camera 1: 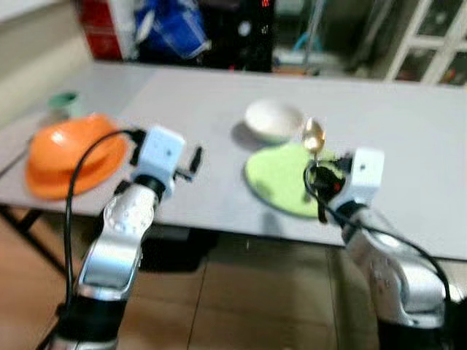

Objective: Setting the table

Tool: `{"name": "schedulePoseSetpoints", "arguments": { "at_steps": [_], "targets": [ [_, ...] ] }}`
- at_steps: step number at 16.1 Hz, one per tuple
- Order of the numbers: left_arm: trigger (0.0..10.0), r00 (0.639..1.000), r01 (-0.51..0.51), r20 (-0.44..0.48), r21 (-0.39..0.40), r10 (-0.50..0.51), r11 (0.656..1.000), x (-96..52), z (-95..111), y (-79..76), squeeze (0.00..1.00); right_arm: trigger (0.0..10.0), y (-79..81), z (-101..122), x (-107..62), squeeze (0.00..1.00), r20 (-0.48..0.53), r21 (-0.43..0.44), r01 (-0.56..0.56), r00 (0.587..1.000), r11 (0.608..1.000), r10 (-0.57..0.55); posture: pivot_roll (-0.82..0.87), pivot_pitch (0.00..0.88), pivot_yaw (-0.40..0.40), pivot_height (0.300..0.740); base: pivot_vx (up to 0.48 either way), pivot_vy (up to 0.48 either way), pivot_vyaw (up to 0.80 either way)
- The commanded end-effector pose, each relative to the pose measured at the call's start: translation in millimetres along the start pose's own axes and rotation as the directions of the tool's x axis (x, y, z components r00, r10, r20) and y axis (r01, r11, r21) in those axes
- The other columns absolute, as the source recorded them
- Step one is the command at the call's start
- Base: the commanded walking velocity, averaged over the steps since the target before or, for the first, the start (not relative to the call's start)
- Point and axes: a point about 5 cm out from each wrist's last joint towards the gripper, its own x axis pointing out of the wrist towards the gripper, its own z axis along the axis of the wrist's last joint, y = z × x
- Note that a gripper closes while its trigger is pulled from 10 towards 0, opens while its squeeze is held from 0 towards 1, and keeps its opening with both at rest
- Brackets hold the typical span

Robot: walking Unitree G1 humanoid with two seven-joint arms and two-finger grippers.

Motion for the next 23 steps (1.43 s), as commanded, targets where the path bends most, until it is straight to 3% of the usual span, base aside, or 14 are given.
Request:
{"name": "schedulePoseSetpoints", "arguments": {
  "at_steps": [1, 8, 10, 16, 18, 21, 23],
  "targets": [
    [10.0, 0.999, 0.045, -0.014, 0.006, -0.045, 0.999, -2.8, -3, -4.8, 0.0, 10.0, -1.7, -6, 0.4, 0.0, -0.04, 0.004, 0.006, 0.999, 1.0, -0.006, -0.06, 0.0, 0.003, 0.74, 0.401, 0.0, 0.0],
    [10.0, 0.996, 0.088, -0.017, 0.025, -0.088, 0.996, -6.0, -3, -8.4, 0.0, 10.0, -6.1, -10, -0.7, 0.0, -0.054, 0.015, 0.065, 0.996, 0.998, -0.064, -0.06, 0.0, 0.01, 0.74, 0.38, 0.0, 0.0],
    [10.0, 0.989, 0.147, 0.016, 0.017, -0.148, 0.989, -8.8, 0, -15.6, 0.0, 10.0, -13.9, -15, -4.1, 0.0, -0.081, 0.008, 0.125, 0.989, 0.992, -0.124, -0.07, 0.0, 0.023, 0.74, 0.0, 0.0, 0.0],
    [10.0, 0.9, 0.423, 0.131, -0.043, -0.415, 0.905, -28.6, 9, -46.6, 0.0, 10.0, -32.8, -17, -16.6, 0.0, -0.095, 0.039, 0.25, 0.965, 0.967, -0.246, -0.09, 0.0, 0.047, 0.74, 0.0, 0.0, 0.0],
    [10.0, 0.889, 0.445, 0.123, -0.008, -0.441, 0.896, -32.1, 7, -50.2, 0.0, 10.0, -35.2, -20, -14.6, 0.0, -0.115, 0.037, 0.238, 0.966, 0.97, -0.233, -0.08, 0.0, 0.046, 0.74, 0.0, 0.0, 0.0],
    [10.0, 0.884, 0.457, 0.126, -0.039, -0.45, 0.888, -36.7, 7, -51.5, 0.0, 10.0, -39.0, -25, -10.5, 0.0, -0.159, 0.041, 0.245, 0.959, 0.969, -0.236, -0.07, 0.0, 0.035, 0.74, 0.0, 0.0, 0.0],
    [10.0, 0.858, 0.512, 0.081, -0.071, -0.507, 0.856, -42.3, 0, -53.4, 0.0, 10.0, -39.4, -33, 1.8, 0.0, -0.229, 0.078, 0.229, 0.951, 0.97, -0.207, -0.07, 0.0, 0.032, 0.74, 0.0, 0.0, 0.0]
  ]
}}
